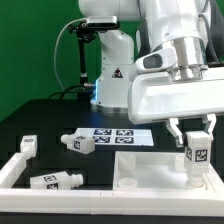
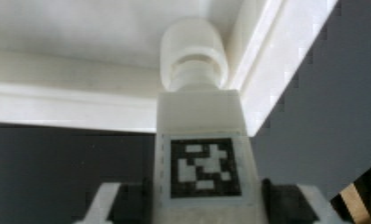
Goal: Assemble one leg
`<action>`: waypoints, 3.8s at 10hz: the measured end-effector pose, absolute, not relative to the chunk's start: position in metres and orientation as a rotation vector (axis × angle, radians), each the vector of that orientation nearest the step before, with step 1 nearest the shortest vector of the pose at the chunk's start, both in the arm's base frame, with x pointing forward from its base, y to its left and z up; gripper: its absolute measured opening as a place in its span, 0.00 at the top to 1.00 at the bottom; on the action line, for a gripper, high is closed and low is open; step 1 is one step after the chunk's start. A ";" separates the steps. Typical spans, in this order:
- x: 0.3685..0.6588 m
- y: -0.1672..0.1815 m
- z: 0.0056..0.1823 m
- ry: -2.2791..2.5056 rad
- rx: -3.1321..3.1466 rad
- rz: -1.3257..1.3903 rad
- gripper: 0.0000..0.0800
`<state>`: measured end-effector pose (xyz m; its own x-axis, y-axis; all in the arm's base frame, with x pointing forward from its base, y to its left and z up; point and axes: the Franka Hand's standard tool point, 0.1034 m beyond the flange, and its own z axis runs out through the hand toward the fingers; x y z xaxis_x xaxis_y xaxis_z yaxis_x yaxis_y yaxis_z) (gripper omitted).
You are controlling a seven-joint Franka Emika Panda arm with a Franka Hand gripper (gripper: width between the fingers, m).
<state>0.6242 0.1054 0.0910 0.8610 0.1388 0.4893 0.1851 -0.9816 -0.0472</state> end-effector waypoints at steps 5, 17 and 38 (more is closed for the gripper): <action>0.622 0.109 0.077 -0.256 -2.941 -0.749 0.64; 0.646 0.106 0.094 -0.218 -3.002 -0.144 0.19; 0.640 0.107 0.083 1.383 -2.628 0.083 0.64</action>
Offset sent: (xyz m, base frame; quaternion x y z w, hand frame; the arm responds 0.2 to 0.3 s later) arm 0.0051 0.0049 -0.0116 -0.0028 0.0004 0.0176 0.9998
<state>0.6405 0.1069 0.0827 0.5680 -0.8130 -0.1282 -0.8224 -0.5551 -0.1244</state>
